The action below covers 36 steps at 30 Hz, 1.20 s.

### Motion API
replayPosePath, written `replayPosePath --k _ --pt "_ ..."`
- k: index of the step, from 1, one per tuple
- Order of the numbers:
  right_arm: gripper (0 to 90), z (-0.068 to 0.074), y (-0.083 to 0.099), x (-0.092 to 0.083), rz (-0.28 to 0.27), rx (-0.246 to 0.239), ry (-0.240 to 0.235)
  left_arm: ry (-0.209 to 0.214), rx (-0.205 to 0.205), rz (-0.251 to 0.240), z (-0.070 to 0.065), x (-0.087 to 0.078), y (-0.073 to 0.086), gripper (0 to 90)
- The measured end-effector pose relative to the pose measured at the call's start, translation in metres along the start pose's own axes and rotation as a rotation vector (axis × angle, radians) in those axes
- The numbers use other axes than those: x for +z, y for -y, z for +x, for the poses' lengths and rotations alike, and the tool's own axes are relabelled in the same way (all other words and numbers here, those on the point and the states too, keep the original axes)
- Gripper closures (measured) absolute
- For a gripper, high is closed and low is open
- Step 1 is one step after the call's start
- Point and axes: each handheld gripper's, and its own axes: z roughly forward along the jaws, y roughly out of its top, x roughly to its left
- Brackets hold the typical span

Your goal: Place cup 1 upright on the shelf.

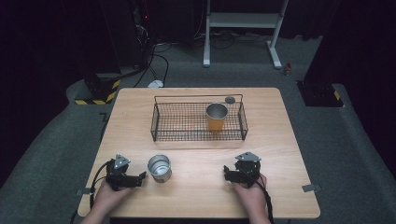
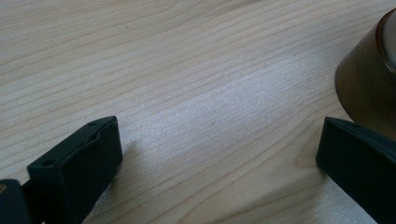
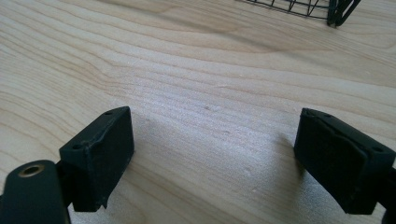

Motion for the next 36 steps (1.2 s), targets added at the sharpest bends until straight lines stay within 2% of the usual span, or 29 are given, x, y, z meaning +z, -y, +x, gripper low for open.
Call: replayPosePath --k 10,15,18,19,22,23,28,32,36 --pt "11.9 0.0 0.0 0.0 -0.001 0.001 0.004 0.043 0.029 0.045 0.002 -0.004 -0.003 0.6" --pt "12.0 0.0 0.0 0.0 -0.001 0.001 0.003 0.06 0.013 -0.007 0.006 -0.011 -0.004 0.5" --pt "12.0 0.0 0.0 0.0 -0.001 0.001 0.002 0.066 0.018 -0.025 0.007 -0.013 -0.004 0.6" --pt "12.1 0.0 0.0 0.0 -0.001 0.003 0.002 0.079 0.02 -0.045 0.009 -0.015 -0.005 0.6" --pt "12.1 0.0 0.0 0.0 -0.001 0.002 0.002 0.098 0.012 -0.066 0.011 -0.018 -0.005 0.6" --pt "12.2 0.0 0.0 0.001 -0.003 0.003 0.002 0.118 -0.002 -0.078 0.011 -0.02 -0.006 0.6" --pt "12.3 0.001 -0.001 0.001 -0.004 0.004 0.005 0.128 -0.008 -0.106 0.012 -0.026 -0.007 0.7" --pt "12.4 0.001 -0.001 0.001 -0.004 0.004 0.006 0.121 -0.014 -0.14 0.013 -0.032 -0.008 0.6" --pt "12.5 0.001 -0.001 0.001 -0.004 0.004 0.006 0.137 -0.016 -0.161 0.013 -0.038 -0.01 0.5"
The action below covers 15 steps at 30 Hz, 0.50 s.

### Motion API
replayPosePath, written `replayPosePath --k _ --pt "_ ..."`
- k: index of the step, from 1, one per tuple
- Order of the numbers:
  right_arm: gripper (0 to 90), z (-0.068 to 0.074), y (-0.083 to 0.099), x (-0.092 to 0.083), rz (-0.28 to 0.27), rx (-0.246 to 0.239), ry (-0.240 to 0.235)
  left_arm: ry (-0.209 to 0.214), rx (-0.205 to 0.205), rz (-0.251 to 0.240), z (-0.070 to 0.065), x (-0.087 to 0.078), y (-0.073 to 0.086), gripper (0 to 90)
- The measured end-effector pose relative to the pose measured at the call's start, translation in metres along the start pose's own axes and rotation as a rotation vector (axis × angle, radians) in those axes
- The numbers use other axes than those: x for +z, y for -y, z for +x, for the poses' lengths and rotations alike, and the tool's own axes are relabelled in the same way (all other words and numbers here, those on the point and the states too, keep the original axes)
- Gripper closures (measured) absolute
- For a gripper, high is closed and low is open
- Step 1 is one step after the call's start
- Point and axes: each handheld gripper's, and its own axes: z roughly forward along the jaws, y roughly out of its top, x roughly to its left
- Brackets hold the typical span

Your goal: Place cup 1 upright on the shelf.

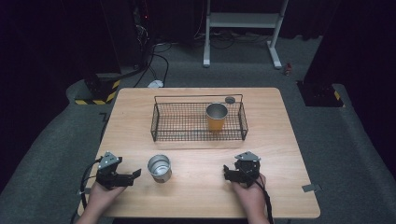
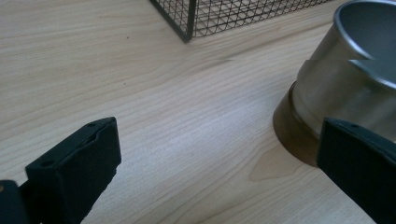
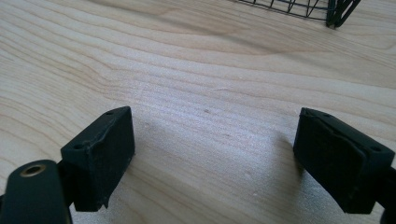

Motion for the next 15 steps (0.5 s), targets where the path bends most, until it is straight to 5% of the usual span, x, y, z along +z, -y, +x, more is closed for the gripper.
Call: replayPosePath --k 15 --pt "12.9 0.0 0.0 0.0 -0.003 0.0 0.001 0.048 0.009 -0.091 -0.013 -0.014 -0.008 0.5"
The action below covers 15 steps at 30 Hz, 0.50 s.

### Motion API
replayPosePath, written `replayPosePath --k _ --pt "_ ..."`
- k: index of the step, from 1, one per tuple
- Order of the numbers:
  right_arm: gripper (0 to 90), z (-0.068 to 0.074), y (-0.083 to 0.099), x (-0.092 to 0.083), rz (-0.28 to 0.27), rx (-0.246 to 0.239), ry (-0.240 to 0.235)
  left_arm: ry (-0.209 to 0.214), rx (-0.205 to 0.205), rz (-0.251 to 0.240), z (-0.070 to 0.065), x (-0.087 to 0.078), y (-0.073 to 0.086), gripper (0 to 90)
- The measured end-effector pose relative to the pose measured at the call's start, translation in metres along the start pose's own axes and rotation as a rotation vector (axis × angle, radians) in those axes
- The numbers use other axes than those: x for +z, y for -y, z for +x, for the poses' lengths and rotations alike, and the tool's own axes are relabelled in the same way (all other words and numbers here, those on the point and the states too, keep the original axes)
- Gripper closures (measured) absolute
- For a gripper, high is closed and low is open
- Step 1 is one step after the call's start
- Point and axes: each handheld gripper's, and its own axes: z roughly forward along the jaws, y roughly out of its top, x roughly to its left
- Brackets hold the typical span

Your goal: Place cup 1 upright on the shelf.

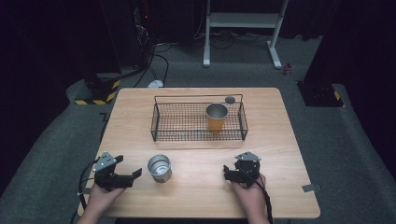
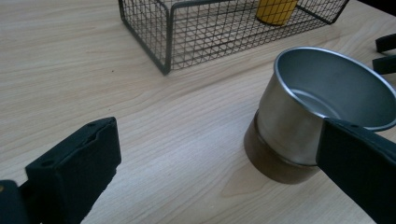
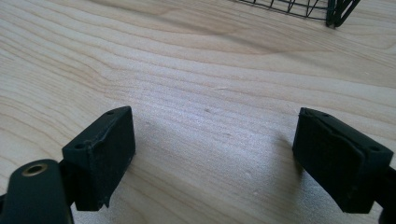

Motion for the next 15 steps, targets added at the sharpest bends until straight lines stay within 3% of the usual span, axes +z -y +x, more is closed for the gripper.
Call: replayPosePath --k 15 --pt "12.9 0.0 0.0 0.0 -0.001 -0.001 0.0 0.047 0.009 -0.035 -0.014 0.0 -0.006 0.5"
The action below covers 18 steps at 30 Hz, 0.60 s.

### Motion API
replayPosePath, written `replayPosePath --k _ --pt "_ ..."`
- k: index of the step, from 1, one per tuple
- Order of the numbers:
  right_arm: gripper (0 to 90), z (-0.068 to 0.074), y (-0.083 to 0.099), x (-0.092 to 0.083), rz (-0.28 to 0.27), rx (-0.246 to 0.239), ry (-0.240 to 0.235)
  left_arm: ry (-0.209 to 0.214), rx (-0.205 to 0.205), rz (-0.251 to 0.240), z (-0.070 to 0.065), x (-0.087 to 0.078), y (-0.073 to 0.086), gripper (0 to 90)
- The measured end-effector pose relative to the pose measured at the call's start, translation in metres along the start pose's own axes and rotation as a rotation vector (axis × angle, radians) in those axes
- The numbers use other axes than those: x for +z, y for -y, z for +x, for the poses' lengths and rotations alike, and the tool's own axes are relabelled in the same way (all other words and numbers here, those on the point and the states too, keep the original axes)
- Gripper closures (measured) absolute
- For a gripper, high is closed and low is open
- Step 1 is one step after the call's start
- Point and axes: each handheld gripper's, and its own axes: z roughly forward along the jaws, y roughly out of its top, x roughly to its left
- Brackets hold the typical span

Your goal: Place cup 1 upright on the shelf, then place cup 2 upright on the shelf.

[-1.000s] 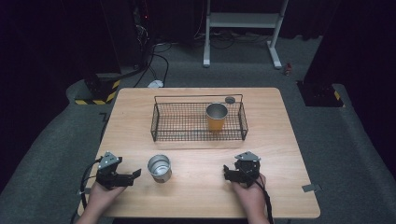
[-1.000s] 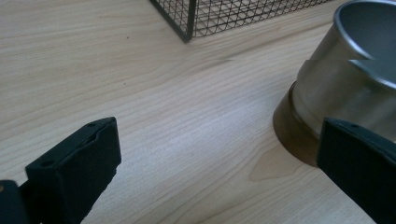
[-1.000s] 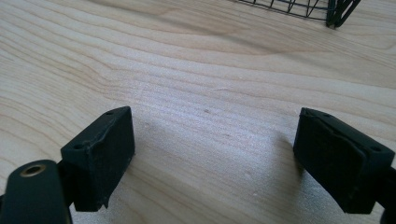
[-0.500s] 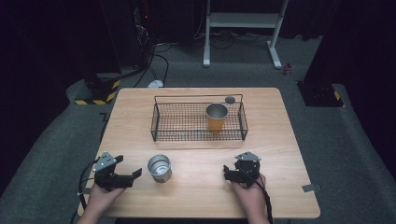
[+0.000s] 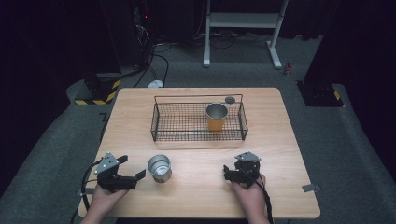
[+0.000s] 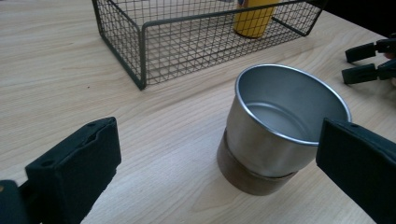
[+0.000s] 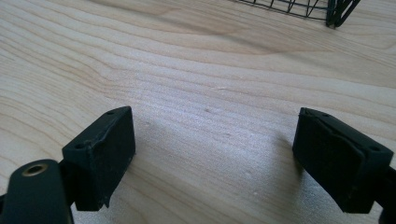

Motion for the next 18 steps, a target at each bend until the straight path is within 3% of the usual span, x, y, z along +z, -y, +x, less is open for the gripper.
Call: replayPosePath --k 18 --pt "12.9 0.0 0.0 0.0 0.002 0.002 -0.003 0.052 0.041 -0.001 -0.021 0.014 -0.006 0.2"
